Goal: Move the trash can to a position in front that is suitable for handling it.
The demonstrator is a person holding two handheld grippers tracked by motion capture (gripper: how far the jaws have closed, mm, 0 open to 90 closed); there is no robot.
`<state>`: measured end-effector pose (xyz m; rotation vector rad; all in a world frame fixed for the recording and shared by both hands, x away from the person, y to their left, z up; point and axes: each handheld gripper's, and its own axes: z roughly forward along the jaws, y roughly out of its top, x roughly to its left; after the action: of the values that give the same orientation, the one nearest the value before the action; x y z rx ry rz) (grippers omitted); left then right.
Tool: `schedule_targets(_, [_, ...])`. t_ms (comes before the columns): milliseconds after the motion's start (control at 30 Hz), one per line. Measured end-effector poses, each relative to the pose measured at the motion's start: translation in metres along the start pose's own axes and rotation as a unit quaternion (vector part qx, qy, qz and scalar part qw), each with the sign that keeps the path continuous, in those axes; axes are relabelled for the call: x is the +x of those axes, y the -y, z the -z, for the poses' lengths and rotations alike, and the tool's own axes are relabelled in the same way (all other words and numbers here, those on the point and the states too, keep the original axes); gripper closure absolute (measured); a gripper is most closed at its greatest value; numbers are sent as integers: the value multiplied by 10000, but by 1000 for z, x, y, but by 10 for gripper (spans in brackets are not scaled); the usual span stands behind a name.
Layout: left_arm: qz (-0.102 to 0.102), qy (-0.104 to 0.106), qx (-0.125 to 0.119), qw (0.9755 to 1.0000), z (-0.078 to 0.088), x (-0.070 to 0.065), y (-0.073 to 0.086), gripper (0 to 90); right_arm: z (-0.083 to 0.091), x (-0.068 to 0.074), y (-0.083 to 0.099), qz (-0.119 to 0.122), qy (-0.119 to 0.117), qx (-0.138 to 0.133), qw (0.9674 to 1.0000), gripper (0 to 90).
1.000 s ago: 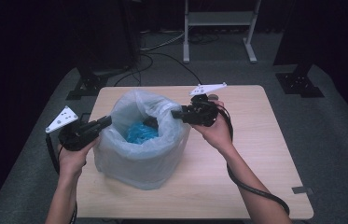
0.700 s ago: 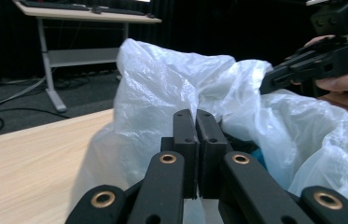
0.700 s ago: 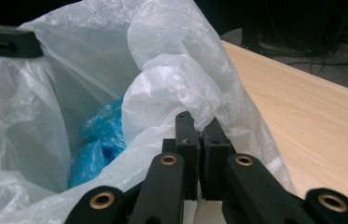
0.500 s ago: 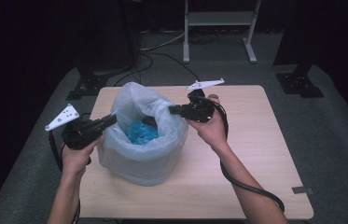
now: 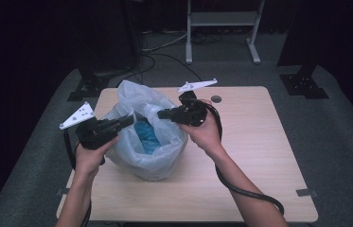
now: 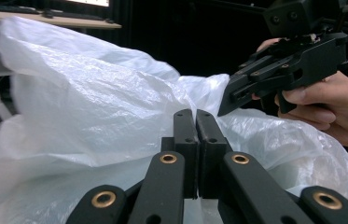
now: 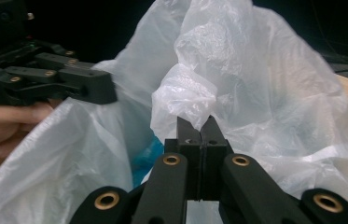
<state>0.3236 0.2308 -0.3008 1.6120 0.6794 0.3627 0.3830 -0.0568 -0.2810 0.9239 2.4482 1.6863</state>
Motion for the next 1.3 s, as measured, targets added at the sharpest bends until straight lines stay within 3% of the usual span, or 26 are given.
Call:
schedule_targets(400, [122,343,9,9993,-10,-7,-1,882,-12,21,4,174,-353,163,9991,899])
schedule_targets(600, [345,527,-64,9980,-12,-4,1,841,-12,22,7,164,-466,204,9986,899])
schedule_targets(800, [698,829,-112,9940,-12,1,1,781,-13,25,11,212,-553,246,9979,898])
schedule_targets(1167, [1026,917,97,9904,-17,3,-4,650,-17,37,14,527,-702,319,9956,898])
schedule_targets(1300, [1000,870,263,9908,-20,2,-6,635,-18,41,15,659,-808,315,9940,897])
